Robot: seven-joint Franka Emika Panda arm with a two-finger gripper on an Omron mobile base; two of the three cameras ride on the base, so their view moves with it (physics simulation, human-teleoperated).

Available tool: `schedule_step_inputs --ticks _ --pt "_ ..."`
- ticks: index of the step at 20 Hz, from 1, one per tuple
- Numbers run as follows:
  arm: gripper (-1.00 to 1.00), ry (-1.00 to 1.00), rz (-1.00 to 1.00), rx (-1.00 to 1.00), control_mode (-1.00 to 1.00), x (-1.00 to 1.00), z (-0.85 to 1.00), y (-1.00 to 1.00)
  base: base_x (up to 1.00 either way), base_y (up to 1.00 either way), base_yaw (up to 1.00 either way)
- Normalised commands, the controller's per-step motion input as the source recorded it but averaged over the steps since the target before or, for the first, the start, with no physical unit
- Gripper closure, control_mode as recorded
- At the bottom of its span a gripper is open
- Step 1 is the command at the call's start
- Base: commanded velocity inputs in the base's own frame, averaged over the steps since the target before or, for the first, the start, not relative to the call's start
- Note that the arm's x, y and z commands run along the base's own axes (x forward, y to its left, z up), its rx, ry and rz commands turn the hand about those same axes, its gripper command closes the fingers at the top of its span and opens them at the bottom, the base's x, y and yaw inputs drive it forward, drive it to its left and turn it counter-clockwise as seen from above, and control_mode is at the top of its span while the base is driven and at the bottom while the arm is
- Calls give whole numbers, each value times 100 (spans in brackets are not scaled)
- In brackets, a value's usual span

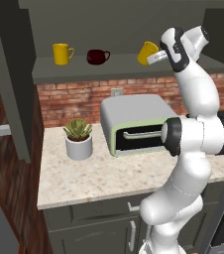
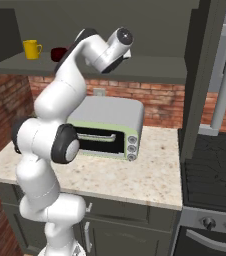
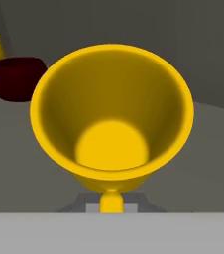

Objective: Pick the mug on the counter and place it in the cabinet with the handle facing the right, like the mugs already inside.

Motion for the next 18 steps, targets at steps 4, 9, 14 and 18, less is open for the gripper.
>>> schedule_step_inputs --ticks 4,9,14,18 --pt "100 0 4 0 -100 42 0 0 0 0 0" --pt "-100 0 6 0 -100 28 0 0 0 0 0" --pt "-100 0 9 0 -100 19 0 0 0 0 0" --pt "-100 0 12 0 -100 19 0 0 0 0 0"
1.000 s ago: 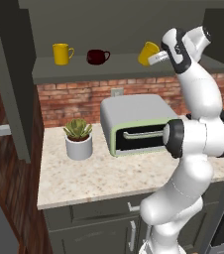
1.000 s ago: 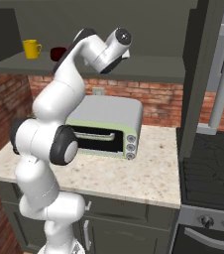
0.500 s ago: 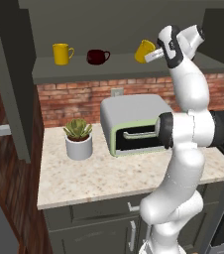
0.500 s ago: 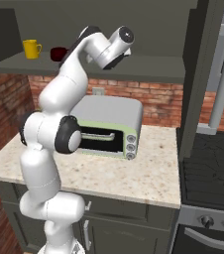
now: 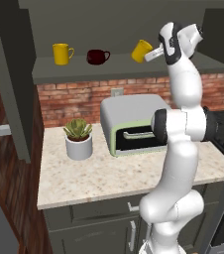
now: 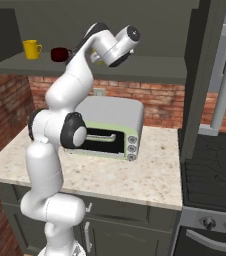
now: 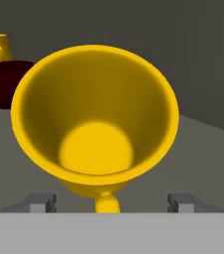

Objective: Pick the mug on the counter and place it in the cabinet with the handle facing the right, like the mugs already inside.

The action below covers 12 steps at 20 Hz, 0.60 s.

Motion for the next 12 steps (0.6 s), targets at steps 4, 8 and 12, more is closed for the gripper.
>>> schedule_step_inputs --ticks 4,8,12 --pt "-100 0 13 0 -100 10 0 0 0 0 0" --pt "-100 0 13 0 -100 0 4 0 0 0 0" --pt "-100 0 11 0 -100 0 17 0 0 0 0"
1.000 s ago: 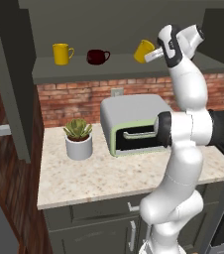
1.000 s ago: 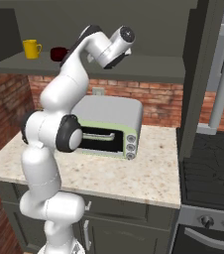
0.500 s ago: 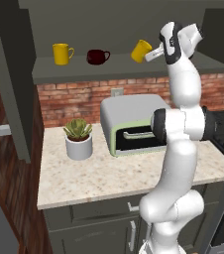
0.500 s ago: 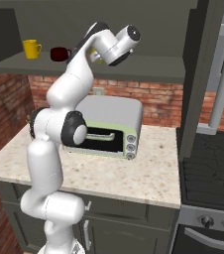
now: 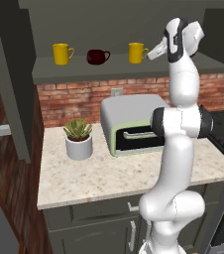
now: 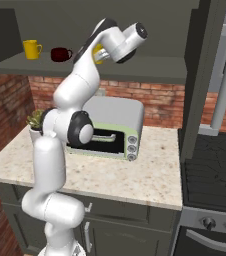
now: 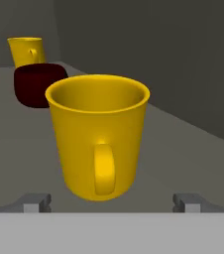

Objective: Pick the mug on the counter and place it in the cabinet with the handle facing the right, like the mugs already inside.

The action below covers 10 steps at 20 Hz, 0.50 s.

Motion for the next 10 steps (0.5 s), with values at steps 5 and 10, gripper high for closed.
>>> schedule_step_inputs --ticks 5,10 --pt "-100 0 8 0 -100 0 21 0 0 0 0" --pt "-100 0 7 0 -100 0 3 0 0 0 0"
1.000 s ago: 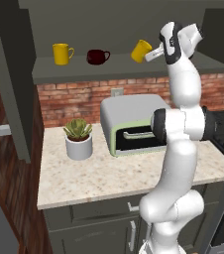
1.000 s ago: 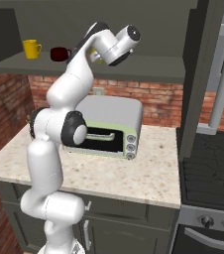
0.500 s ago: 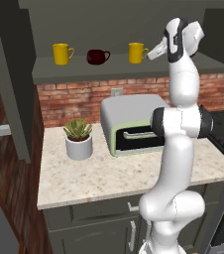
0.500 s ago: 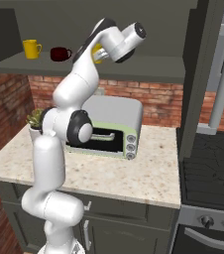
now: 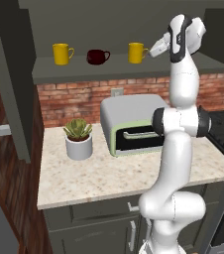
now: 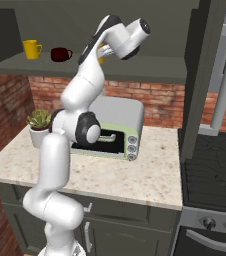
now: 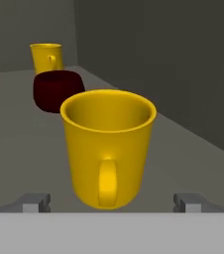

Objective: Pick the mug on the counter and place it in the cabinet with the handle facing the right, like the mugs already inside.

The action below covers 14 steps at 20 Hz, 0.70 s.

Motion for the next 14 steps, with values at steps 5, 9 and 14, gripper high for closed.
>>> schedule_step_inputs --ticks 5,9,14 --pt "-100 -2 6 0 -100 -9 -2 0 0 0 0" --pt "-100 -4 4 0 -100 -24 -13 0 0 0 0" --pt "-100 -6 2 0 -100 -34 -21 0 0 0 0"
